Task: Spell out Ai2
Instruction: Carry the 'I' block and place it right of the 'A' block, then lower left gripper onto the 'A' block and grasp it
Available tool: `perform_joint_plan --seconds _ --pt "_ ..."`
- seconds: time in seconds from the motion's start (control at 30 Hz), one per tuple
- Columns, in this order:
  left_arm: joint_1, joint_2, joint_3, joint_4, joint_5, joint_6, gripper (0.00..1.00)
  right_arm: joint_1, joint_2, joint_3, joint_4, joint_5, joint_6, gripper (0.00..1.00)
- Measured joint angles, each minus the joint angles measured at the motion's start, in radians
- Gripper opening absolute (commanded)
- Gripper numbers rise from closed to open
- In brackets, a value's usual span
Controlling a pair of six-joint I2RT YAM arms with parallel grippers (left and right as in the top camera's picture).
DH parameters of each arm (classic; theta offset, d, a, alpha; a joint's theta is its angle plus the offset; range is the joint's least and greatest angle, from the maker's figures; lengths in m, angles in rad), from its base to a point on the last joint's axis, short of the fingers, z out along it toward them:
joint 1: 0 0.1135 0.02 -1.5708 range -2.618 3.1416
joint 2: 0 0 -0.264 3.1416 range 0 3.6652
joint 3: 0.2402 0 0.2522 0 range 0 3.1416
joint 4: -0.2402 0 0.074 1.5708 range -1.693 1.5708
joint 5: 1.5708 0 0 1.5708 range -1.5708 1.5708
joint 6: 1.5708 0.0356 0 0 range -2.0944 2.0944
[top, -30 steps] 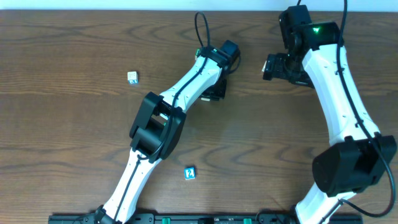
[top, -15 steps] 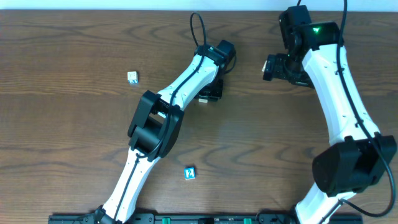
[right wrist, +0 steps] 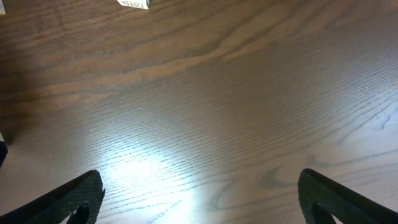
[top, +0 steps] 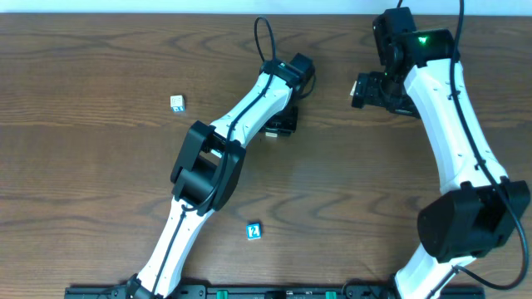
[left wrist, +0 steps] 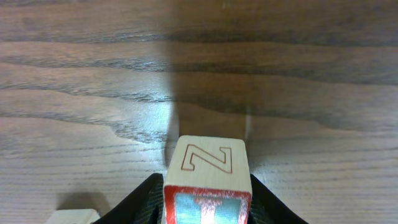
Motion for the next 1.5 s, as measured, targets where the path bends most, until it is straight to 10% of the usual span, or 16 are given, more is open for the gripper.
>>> perform_joint_plan --seconds 0.6,0.77,0.87,1.0,1.17,1.5 --pt "0.000 -0.584 -0.237 -0.087 -0.178 0.056 0.45 0.000 0.000 0.000 -0.006 0.000 0.000 0.99" --pt "0.000 -0.885 -0.712 0.193 -0.177 0.048 0.95 0.000 0.000 0.000 -0.008 0.004 -0.002 0.99" --pt "0.000 -0.970 -0.892 0.341 -0.164 0.037 0.99 0.000 0.000 0.000 -0.008 0.004 -0.003 0.99" --pt "0.000 -0.992 -1.056 0.516 -0.161 0.014 0.98 0.000 0.000 0.000 -0.014 0.003 -0.003 0.99" --pt "0.000 -0.869 -1.123 0.681 -0.162 -0.071 0.64 0.000 0.000 0.000 -0.019 0.003 -0.003 0.99" --pt "0.000 -0.786 -1.122 0.750 -0.216 -0.194 0.62 0.000 0.000 0.000 -0.034 0.001 -0.003 0.99"
